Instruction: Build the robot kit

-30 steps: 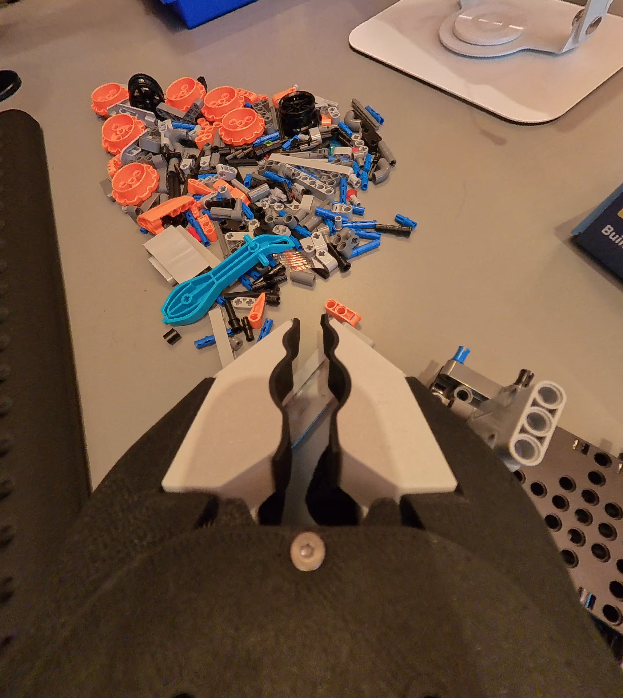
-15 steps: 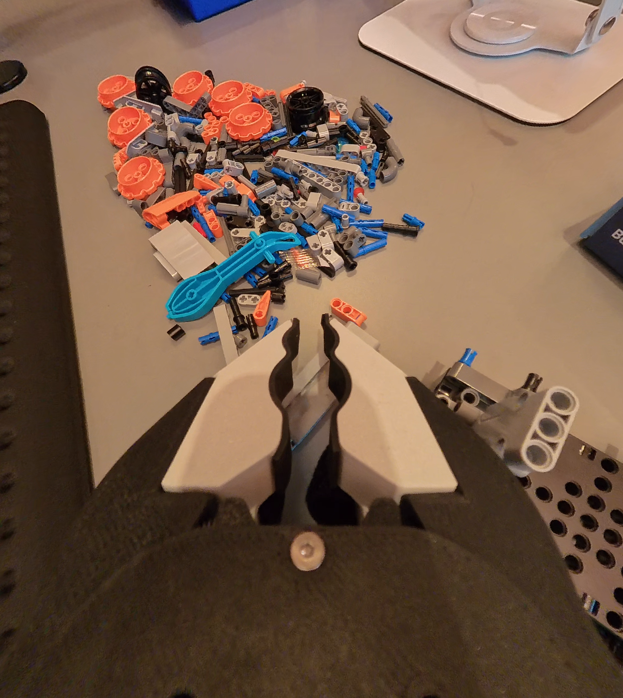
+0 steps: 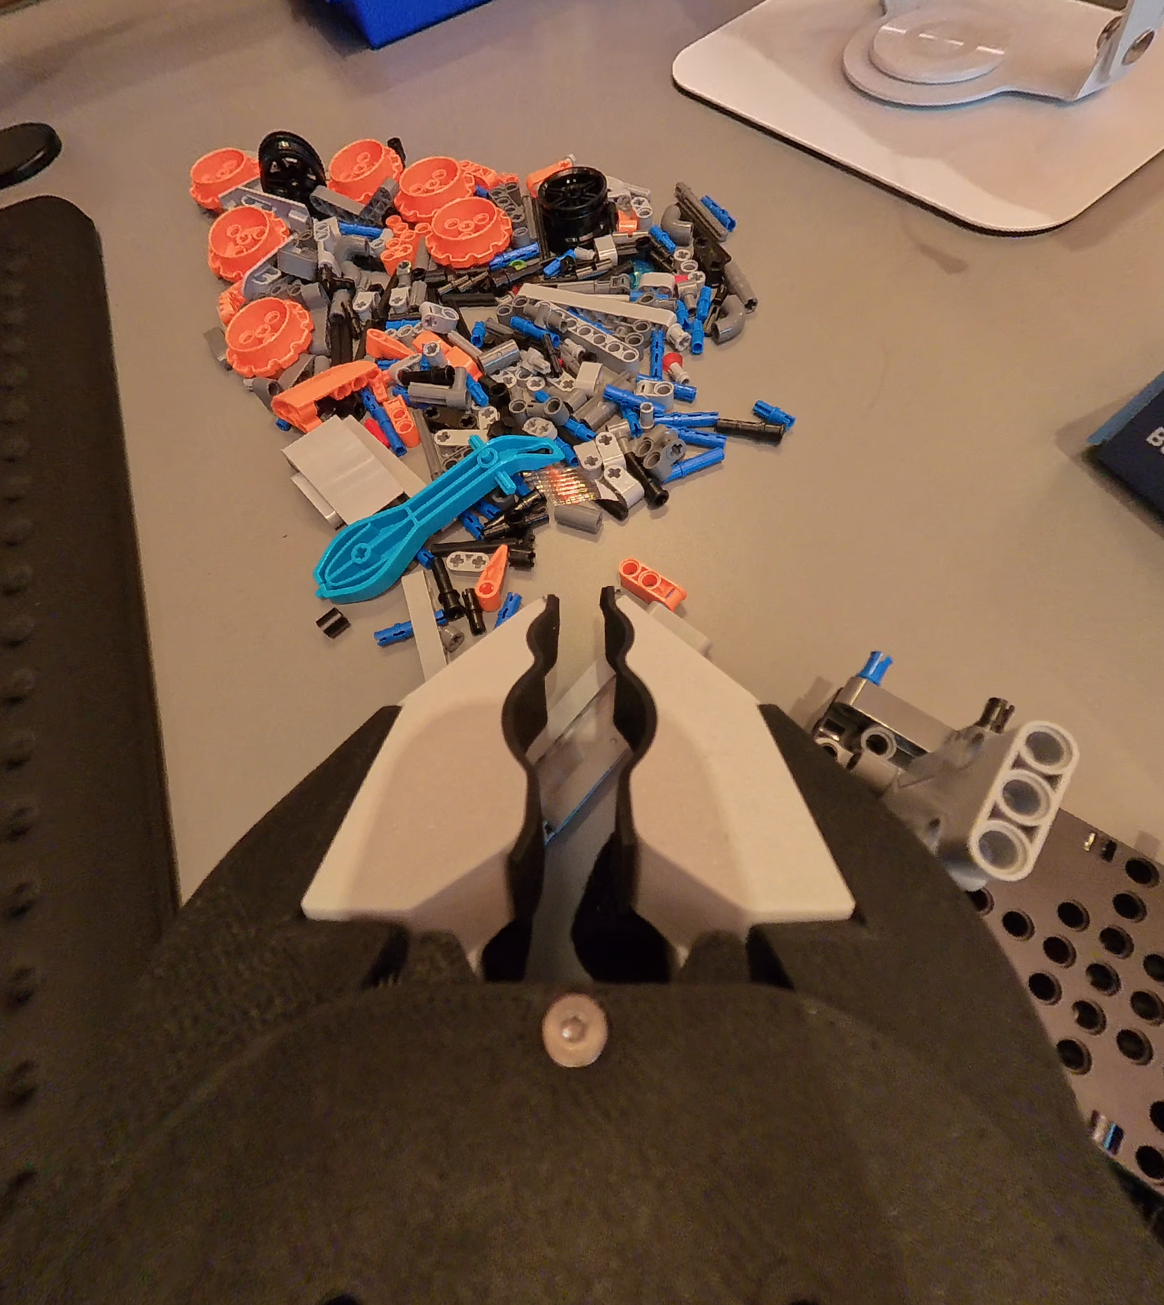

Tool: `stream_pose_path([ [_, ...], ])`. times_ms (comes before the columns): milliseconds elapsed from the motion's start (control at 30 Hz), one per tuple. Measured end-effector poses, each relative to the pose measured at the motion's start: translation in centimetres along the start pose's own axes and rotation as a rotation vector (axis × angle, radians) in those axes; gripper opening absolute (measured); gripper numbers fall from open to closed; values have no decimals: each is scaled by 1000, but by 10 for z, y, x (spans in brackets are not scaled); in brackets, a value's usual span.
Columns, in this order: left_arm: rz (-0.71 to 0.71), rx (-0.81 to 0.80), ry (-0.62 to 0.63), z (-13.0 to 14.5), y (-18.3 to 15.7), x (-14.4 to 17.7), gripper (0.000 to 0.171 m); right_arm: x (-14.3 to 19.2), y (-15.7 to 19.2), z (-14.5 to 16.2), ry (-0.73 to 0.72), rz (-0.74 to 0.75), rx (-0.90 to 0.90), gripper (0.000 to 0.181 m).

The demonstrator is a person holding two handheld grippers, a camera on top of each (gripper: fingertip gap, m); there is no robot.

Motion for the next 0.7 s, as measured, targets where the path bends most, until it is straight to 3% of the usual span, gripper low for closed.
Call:
stream_pose_path([
  [200,-24,-19,-138,-6,-3,46,0,0,1,0,0,1,8,11],
  [433,-74,-138,-279,-7,-36,92,0,4,4,-8,-14,51,50,12],
  [567,-105,-201,-394,-10,-70,121,0,14,18,-56,-109,185,148,17],
  [700,-103,-275,-471,-19,-119,144,0,-8,39,-139,-251,240,198,48],
])
Point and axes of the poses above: each gripper's, where its closed fingertips meet, x back along the fingers, z out of its underside, y = z × x across the jaws, the point moved 10 cm from there along x, back along the fingers, and after that the axes turned 10 degrees about x, right-handed, at the moved point
